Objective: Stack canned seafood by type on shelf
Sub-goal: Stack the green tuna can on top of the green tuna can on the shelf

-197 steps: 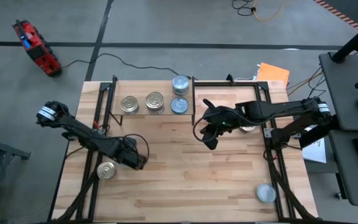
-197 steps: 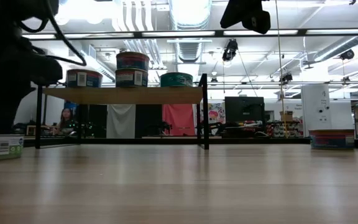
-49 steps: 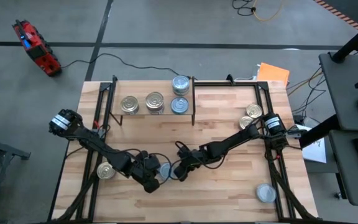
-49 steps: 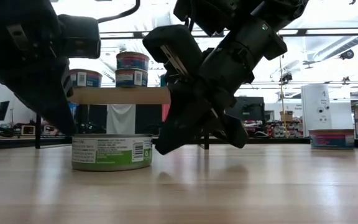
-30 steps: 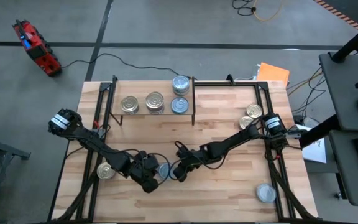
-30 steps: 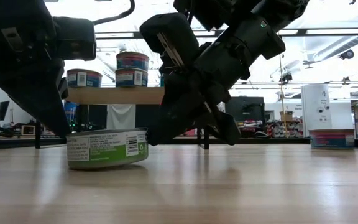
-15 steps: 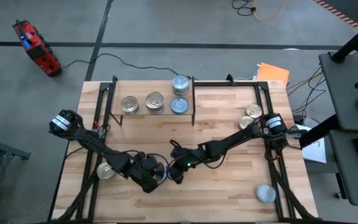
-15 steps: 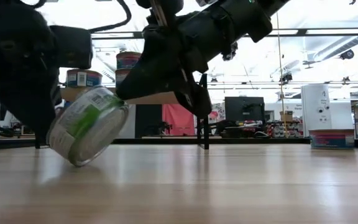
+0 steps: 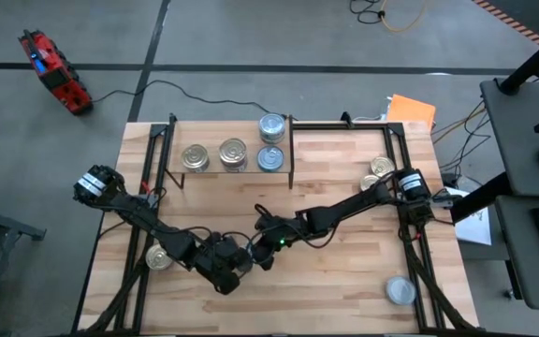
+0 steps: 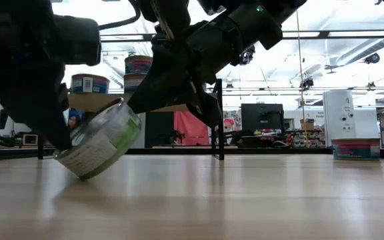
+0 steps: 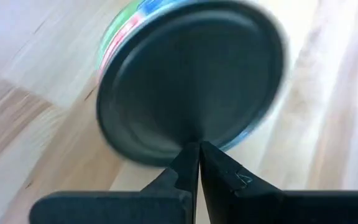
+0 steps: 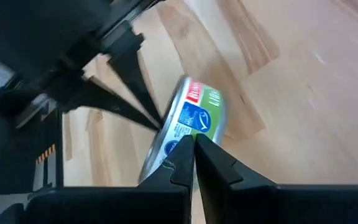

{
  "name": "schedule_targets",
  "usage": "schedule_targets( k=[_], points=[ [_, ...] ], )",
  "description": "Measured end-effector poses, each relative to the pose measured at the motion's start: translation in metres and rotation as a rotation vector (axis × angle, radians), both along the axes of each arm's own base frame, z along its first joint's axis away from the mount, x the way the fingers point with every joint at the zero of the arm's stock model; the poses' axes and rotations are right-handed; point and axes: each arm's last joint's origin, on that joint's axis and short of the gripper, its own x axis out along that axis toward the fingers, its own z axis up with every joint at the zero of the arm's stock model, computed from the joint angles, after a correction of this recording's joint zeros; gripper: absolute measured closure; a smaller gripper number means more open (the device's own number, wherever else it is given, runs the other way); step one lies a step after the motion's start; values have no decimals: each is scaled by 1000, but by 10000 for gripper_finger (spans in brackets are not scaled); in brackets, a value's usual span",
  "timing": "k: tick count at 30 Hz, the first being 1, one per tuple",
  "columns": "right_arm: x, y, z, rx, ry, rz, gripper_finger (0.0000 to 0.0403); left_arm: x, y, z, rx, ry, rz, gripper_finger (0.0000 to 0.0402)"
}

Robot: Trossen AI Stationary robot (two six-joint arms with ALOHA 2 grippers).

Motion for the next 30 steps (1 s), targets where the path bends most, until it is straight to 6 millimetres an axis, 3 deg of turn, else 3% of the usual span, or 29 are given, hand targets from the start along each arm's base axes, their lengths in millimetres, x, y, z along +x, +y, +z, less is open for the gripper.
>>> schedule_targets(
  k=[30],
  points=[
    [6,2,8,-103,-102,151,394,-2,1,7,-21,28,71,401]
  ],
)
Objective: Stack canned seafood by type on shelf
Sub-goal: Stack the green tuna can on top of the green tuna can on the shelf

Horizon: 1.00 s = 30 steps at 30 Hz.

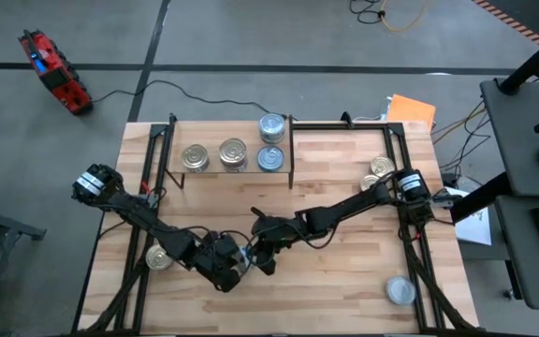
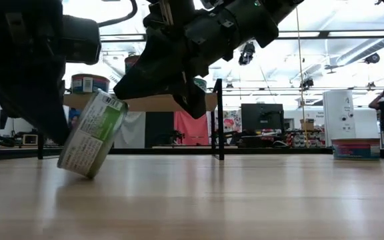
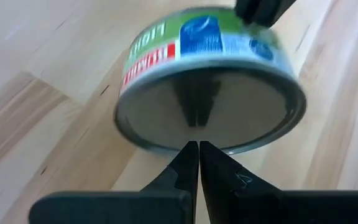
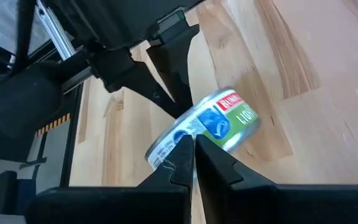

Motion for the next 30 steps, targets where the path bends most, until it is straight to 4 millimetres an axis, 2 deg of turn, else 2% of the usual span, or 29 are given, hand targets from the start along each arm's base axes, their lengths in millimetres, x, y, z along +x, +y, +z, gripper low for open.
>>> schedule_targets(
  k=[13,22,26,30],
  points=[
    [-1,0,-1,1,15,-9,394,0,0,-20,43,69,14,401],
    [-2,-1,-3,36,47,-39,392,4,-3,-24,27,47,16,401],
    [-3,-1,-3,54,72,-56,375,4,-3,-25,23,44,20,401],
    [-3,-1,-3,72,78,-69,340,4,-3,-25,23,43,19,401]
  ],
)
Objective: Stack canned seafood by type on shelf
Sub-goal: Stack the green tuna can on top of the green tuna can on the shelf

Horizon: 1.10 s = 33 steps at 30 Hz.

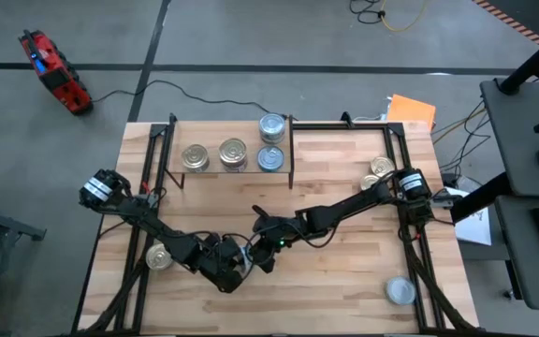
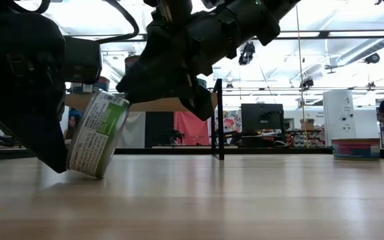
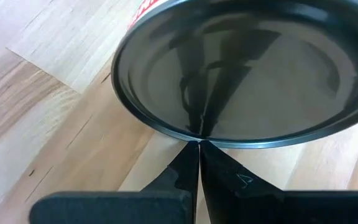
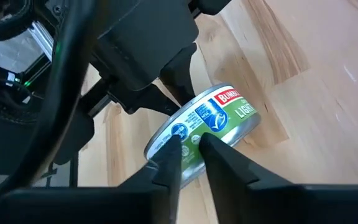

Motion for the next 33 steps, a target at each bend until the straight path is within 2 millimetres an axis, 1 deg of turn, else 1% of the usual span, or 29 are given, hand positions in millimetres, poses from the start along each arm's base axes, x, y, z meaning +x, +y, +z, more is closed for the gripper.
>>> schedule_targets(
  k=[12,18,22,28,30,33],
  points=[
    [-1,0,-4,58,45,-39,182,0,0,-1,-4,-2,-2,401],
    [-1,1,-3,60,31,-15,121,3,-2,1,-19,-33,-1,401],
    [0,2,-1,71,13,25,98,6,-3,3,-23,-75,10,401],
    [-1,5,-1,31,-5,61,84,8,-3,4,-17,-113,30,401],
    [0,6,-5,9,-13,70,82,8,-3,4,-12,-120,35,401],
    [3,8,-17,-6,2,80,79,9,-3,5,-8,-129,42,401]
  ],
)
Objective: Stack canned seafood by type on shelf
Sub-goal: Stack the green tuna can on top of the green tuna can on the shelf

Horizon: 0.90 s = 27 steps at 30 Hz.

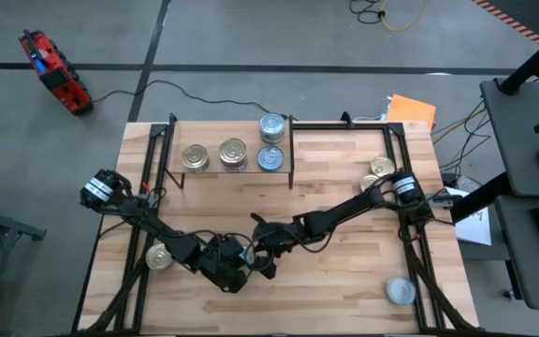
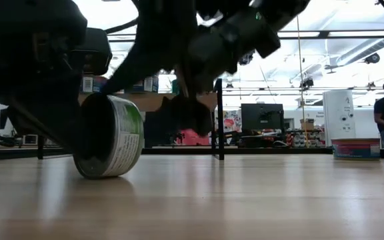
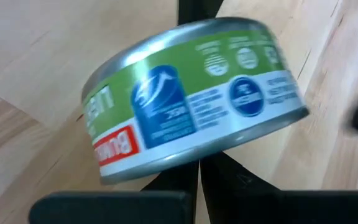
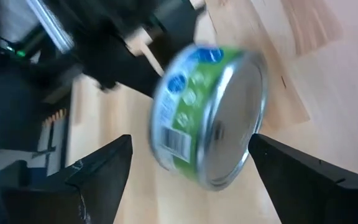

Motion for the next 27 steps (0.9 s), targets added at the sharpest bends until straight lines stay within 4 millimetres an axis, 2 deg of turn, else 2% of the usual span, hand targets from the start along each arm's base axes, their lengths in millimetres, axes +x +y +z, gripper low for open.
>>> schedule_targets(
  k=[5,10,14,19,23,27],
  points=[
    [3,1,-15,-34,4,24,83,0,0,0,-1,-5,2,401],
    [6,1,-18,-88,-12,33,117,1,0,1,-10,-8,10,401],
    [10,3,-19,-112,-28,53,173,1,0,1,-13,-4,8,401],
    [10,3,-16,-135,-24,67,271,1,-2,3,-22,-8,1,401],
    [5,2,-7,-166,-6,86,268,-1,-2,8,-25,-16,1,401],
    [-5,-1,10,-225,46,91,268,-6,0,24,-40,-38,-16,401]
  ],
)
